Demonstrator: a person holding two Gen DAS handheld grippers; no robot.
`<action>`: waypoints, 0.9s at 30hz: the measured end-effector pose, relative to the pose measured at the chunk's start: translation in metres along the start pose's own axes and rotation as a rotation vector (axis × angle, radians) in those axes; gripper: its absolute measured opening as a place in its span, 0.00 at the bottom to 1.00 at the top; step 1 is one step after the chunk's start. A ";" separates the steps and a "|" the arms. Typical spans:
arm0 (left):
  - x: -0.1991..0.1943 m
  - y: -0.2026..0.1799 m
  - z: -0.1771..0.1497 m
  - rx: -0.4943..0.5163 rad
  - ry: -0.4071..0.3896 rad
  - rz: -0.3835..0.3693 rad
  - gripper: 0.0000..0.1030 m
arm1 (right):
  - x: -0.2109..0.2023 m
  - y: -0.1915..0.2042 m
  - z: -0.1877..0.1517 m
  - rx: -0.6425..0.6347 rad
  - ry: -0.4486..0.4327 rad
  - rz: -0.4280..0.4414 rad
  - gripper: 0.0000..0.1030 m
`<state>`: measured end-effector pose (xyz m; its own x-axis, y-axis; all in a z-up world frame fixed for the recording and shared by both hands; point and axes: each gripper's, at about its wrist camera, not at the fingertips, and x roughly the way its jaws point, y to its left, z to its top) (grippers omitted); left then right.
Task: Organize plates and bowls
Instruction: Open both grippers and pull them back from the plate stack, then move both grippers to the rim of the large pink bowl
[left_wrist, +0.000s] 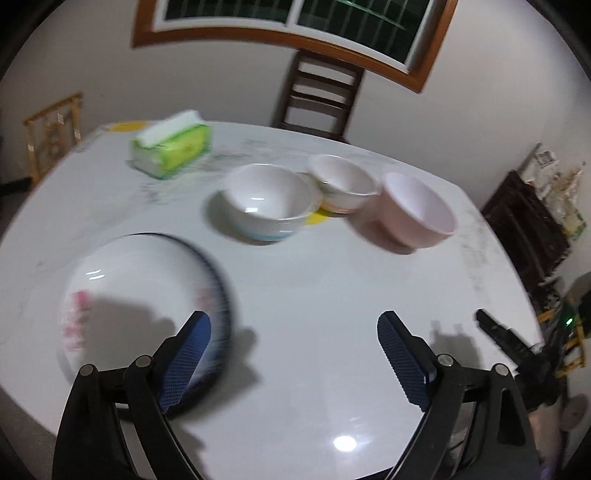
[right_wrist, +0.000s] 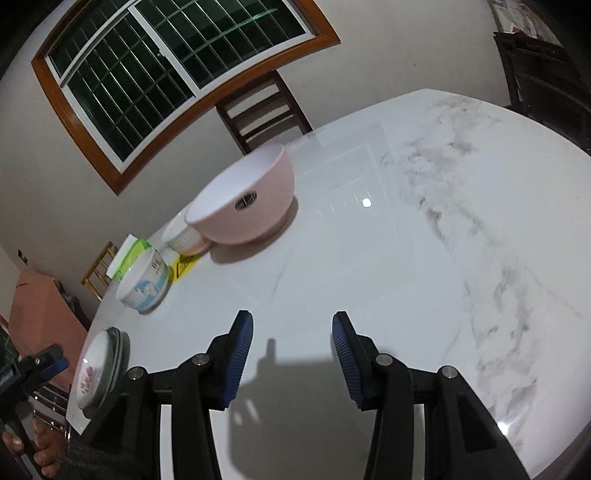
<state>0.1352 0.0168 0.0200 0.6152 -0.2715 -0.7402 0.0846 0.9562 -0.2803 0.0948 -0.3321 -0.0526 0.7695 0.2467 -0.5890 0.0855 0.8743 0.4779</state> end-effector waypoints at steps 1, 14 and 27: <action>0.006 -0.007 0.007 -0.016 0.018 -0.032 0.88 | 0.000 0.000 0.002 0.000 0.002 0.006 0.44; 0.091 -0.088 0.093 -0.061 0.156 -0.095 0.89 | 0.039 -0.001 0.124 0.044 0.144 0.069 0.44; 0.177 -0.111 0.126 -0.079 0.260 -0.019 0.89 | 0.140 0.007 0.197 -0.037 0.338 -0.051 0.44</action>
<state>0.3334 -0.1233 -0.0030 0.3914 -0.3186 -0.8633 0.0266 0.9417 -0.3354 0.3278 -0.3737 -0.0036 0.5111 0.3212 -0.7973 0.0910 0.9021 0.4217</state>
